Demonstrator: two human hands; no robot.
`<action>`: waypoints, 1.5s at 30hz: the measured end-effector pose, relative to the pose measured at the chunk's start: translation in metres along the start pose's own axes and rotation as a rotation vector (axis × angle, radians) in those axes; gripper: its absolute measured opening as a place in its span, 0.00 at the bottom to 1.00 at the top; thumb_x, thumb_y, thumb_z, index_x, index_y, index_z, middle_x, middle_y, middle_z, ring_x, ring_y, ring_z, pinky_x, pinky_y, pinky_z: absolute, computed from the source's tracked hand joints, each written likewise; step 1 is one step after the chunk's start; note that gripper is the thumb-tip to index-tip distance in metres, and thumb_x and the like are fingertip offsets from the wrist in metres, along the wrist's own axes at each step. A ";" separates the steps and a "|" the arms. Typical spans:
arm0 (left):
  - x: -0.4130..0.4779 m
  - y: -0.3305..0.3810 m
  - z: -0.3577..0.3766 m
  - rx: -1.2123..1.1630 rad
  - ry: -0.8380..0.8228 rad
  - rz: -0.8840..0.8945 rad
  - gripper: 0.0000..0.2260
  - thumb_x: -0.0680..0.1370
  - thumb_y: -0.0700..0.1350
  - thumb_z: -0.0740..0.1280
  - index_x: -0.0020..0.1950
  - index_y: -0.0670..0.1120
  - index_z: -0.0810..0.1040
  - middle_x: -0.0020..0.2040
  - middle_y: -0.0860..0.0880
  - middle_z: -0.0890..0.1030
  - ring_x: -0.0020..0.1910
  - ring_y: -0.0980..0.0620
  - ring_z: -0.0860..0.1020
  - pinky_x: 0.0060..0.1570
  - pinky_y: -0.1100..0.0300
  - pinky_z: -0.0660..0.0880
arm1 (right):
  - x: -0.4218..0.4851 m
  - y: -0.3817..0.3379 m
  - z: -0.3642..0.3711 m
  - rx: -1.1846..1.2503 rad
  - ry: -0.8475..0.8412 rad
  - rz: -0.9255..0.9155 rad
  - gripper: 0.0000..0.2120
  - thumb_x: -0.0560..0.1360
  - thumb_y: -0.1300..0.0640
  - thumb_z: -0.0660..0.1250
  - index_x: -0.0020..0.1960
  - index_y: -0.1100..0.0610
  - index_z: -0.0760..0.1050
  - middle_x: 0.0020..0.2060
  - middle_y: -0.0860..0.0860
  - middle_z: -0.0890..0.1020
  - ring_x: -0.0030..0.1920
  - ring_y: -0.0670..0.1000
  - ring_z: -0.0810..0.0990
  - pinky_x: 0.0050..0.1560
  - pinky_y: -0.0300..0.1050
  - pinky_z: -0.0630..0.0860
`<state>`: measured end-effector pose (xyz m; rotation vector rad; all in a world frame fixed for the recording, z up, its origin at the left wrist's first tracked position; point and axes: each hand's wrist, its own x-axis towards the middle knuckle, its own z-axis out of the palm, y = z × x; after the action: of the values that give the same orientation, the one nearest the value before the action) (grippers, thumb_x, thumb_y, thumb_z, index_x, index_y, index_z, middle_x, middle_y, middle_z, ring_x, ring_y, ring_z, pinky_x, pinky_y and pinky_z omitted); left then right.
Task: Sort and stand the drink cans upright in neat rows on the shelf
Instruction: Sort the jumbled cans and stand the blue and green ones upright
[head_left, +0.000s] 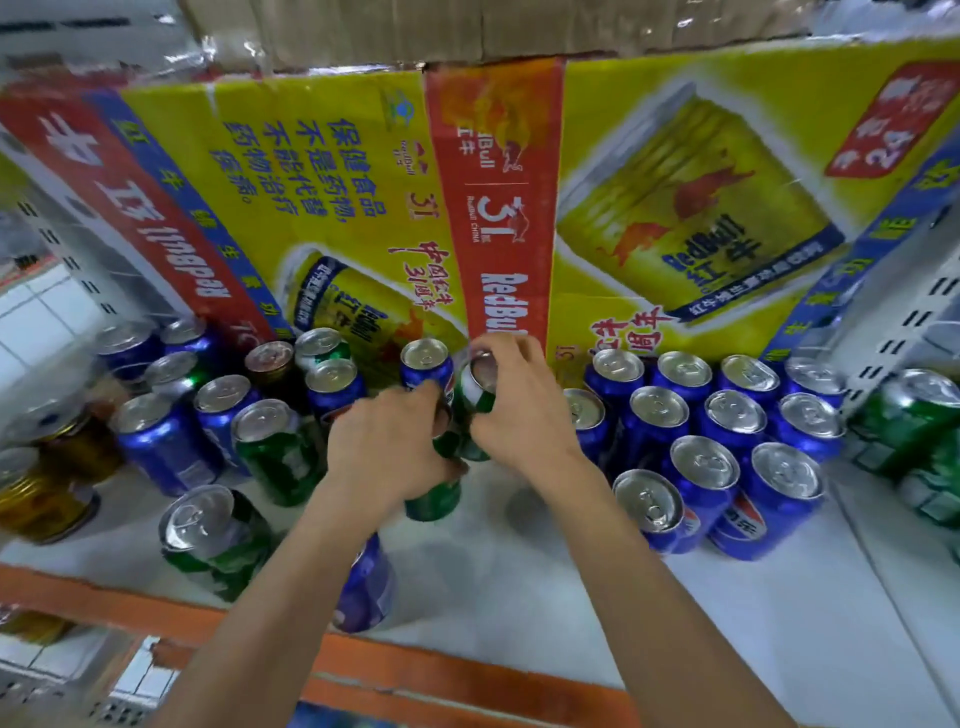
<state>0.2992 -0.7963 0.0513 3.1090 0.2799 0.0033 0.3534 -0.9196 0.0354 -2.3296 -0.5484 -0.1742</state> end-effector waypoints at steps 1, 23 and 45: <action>-0.003 0.007 -0.011 -0.002 0.046 0.006 0.30 0.65 0.65 0.71 0.59 0.51 0.67 0.52 0.48 0.78 0.51 0.42 0.78 0.40 0.55 0.72 | -0.005 -0.001 -0.014 0.025 0.043 -0.031 0.32 0.64 0.66 0.69 0.65 0.51 0.67 0.63 0.52 0.68 0.57 0.59 0.73 0.54 0.52 0.74; -0.040 0.333 -0.001 -0.514 0.147 0.660 0.33 0.59 0.65 0.66 0.64 0.61 0.69 0.61 0.57 0.74 0.60 0.53 0.73 0.56 0.52 0.74 | -0.209 0.205 -0.261 0.213 0.609 0.094 0.34 0.55 0.60 0.76 0.59 0.44 0.73 0.56 0.44 0.78 0.59 0.51 0.76 0.58 0.55 0.74; -0.020 0.437 0.063 -0.254 0.036 0.443 0.32 0.71 0.50 0.70 0.69 0.46 0.58 0.64 0.43 0.62 0.52 0.36 0.74 0.46 0.51 0.69 | -0.264 0.361 -0.297 0.208 0.789 0.375 0.30 0.57 0.65 0.70 0.56 0.45 0.73 0.55 0.52 0.76 0.52 0.51 0.77 0.51 0.32 0.72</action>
<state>0.3573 -1.2313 -0.0029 2.8476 -0.3815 0.0929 0.2823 -1.4452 -0.0486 -1.9052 0.2491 -0.7674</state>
